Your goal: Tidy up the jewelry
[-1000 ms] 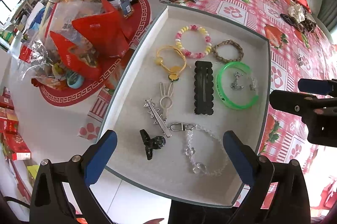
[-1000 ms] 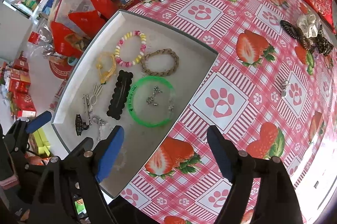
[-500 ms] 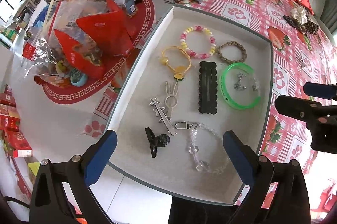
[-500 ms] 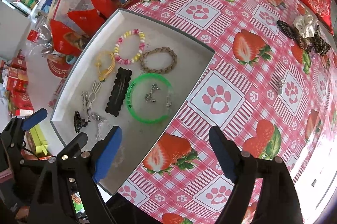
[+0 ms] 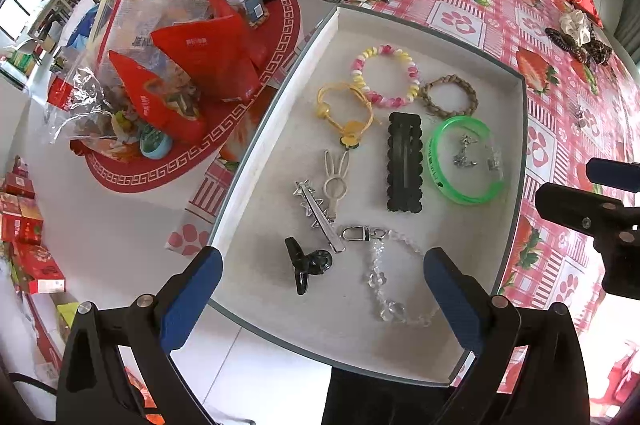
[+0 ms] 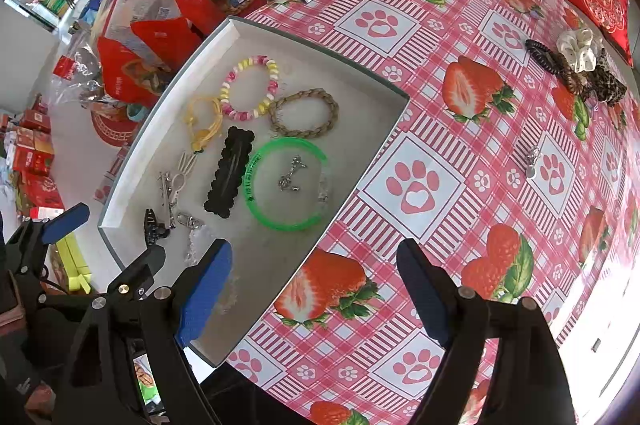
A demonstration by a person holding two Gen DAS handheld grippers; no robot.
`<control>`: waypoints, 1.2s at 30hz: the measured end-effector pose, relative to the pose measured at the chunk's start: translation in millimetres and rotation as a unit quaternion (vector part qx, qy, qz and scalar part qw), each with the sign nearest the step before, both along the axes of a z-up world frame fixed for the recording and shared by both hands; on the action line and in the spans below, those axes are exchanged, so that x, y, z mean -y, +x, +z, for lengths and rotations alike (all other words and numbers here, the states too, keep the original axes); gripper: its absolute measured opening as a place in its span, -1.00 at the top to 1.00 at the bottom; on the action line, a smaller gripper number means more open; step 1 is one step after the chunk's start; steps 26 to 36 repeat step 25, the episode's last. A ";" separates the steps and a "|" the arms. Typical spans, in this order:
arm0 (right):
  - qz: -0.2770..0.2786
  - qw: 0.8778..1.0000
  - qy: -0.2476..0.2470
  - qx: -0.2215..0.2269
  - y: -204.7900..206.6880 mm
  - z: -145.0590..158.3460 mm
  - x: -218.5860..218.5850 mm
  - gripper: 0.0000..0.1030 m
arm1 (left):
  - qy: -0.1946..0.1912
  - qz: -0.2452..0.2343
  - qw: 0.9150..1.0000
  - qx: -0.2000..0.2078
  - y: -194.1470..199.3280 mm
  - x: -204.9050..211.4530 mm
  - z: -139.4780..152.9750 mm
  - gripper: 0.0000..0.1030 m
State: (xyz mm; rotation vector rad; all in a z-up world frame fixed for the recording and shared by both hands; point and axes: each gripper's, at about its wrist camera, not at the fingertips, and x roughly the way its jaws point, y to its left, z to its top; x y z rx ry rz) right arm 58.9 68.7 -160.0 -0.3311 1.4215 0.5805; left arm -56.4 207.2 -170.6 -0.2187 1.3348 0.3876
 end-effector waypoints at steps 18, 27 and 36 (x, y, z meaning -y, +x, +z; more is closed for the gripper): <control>0.001 1.000 -0.001 0.005 -6.3 5.9 4.1 -0.68 | -0.002 0.006 1.000 -0.003 -2.4 0.5 1.4 -1.00; 0.000 1.000 0.001 0.004 -11.1 5.5 6.7 -0.68 | 0.007 0.001 1.000 0.025 -9.1 2.6 13.4 -1.00; 0.000 1.000 0.001 0.004 -11.1 5.5 6.7 -0.68 | 0.007 0.001 1.000 0.025 -9.1 2.6 13.4 -1.00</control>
